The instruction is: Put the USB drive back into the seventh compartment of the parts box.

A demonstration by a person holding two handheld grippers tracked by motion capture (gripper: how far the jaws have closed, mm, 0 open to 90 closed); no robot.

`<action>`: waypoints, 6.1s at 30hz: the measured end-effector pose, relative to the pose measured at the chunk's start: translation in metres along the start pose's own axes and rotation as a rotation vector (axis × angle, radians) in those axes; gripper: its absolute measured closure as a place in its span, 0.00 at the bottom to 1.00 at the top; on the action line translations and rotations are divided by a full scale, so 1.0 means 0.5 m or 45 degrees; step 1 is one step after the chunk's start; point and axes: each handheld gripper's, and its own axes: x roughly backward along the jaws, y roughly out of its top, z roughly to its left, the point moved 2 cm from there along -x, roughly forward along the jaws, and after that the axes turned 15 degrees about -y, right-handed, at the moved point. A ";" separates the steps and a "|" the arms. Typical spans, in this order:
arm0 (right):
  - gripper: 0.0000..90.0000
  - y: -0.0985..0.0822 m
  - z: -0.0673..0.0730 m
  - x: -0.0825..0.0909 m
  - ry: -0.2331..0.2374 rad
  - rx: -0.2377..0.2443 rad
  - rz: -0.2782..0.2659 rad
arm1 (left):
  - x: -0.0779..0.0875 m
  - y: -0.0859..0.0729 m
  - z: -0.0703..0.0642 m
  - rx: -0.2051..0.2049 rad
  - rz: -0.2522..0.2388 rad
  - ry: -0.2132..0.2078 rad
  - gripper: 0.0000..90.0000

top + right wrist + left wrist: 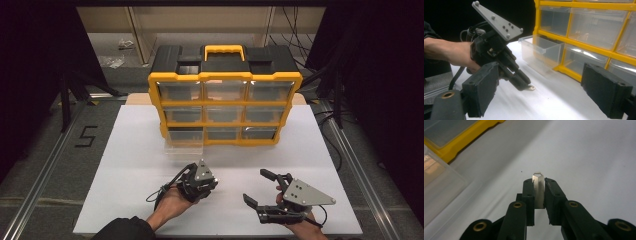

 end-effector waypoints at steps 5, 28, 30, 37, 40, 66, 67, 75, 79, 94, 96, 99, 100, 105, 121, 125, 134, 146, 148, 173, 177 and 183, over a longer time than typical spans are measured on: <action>0.17 0.000 0.000 0.000 0.000 0.001 0.000 | 0.009 0.003 0.005 -0.002 -0.028 0.012 0.87; 0.17 0.000 0.000 0.000 0.000 -0.001 -0.001 | 0.044 0.013 0.010 -0.044 -0.218 0.095 0.87; 0.17 0.000 0.000 0.000 -0.001 -0.002 -0.001 | 0.046 0.014 0.011 -0.041 -0.231 0.098 0.88; 0.17 0.000 -0.002 0.000 -0.004 -0.007 -0.001 | 0.053 0.015 0.012 -0.059 -0.270 0.120 0.88; 0.17 0.000 -0.002 -0.001 -0.001 -0.010 0.002 | 0.058 0.015 0.013 -0.061 -0.298 0.128 0.88; 0.17 0.001 -0.002 0.000 -0.004 -0.007 -0.002 | 0.097 0.021 0.030 -0.032 -0.470 0.232 0.88; 0.17 0.001 -0.002 0.000 -0.005 -0.006 -0.001 | 0.099 0.022 0.031 -0.027 -0.476 0.236 0.88; 0.17 0.000 -0.002 0.000 -0.003 -0.006 -0.002 | 0.114 0.021 0.045 0.012 -0.532 0.266 0.88; 0.17 0.001 -0.002 0.000 -0.004 -0.009 -0.004 | 0.118 0.021 0.049 0.022 -0.546 0.277 0.88; 0.17 0.002 0.000 0.000 -0.004 0.001 -0.004 | 0.138 0.023 0.077 0.079 -0.595 0.323 0.88; 0.17 0.002 0.000 0.000 -0.005 0.001 -0.004 | 0.139 0.023 0.084 0.089 -0.596 0.330 0.88; 0.17 0.002 0.000 0.000 -0.005 0.002 -0.006 | 0.141 0.023 0.093 0.106 -0.597 0.341 0.88; 0.17 0.002 0.000 0.000 -0.004 0.002 -0.007 | 0.142 0.022 0.096 0.116 -0.601 0.346 0.88; 0.17 0.002 0.000 0.000 -0.004 0.002 -0.005 | 0.146 0.022 0.112 0.151 -0.614 0.364 0.88; 0.17 0.001 0.000 0.000 -0.005 0.000 -0.003 | 0.138 0.016 0.154 0.210 -0.587 0.420 0.87; 0.17 0.001 0.000 0.000 -0.004 0.001 -0.002 | 0.138 0.016 0.157 0.217 -0.584 0.433 0.87; 0.17 0.001 0.000 0.000 -0.005 -0.001 -0.003 | 0.135 0.013 0.166 0.235 -0.561 0.451 0.87; 0.17 0.001 0.000 -0.001 -0.003 0.001 -0.001 | 0.134 0.009 0.176 0.263 -0.541 0.464 0.86; 0.17 0.001 0.000 -0.002 -0.005 -0.002 -0.002 | 0.136 0.010 0.176 0.257 -0.557 0.463 0.85; 0.17 0.002 -0.001 0.000 -0.005 -0.003 -0.004 | 0.155 0.037 0.126 0.242 -0.682 0.273 0.21; 0.17 0.002 -0.002 0.001 -0.005 -0.005 -0.004 | 0.157 0.033 0.119 0.216 -0.729 0.241 0.21; 0.17 0.002 -0.002 0.001 -0.006 -0.005 -0.005 | 0.159 0.030 0.104 0.174 -0.750 0.224 0.21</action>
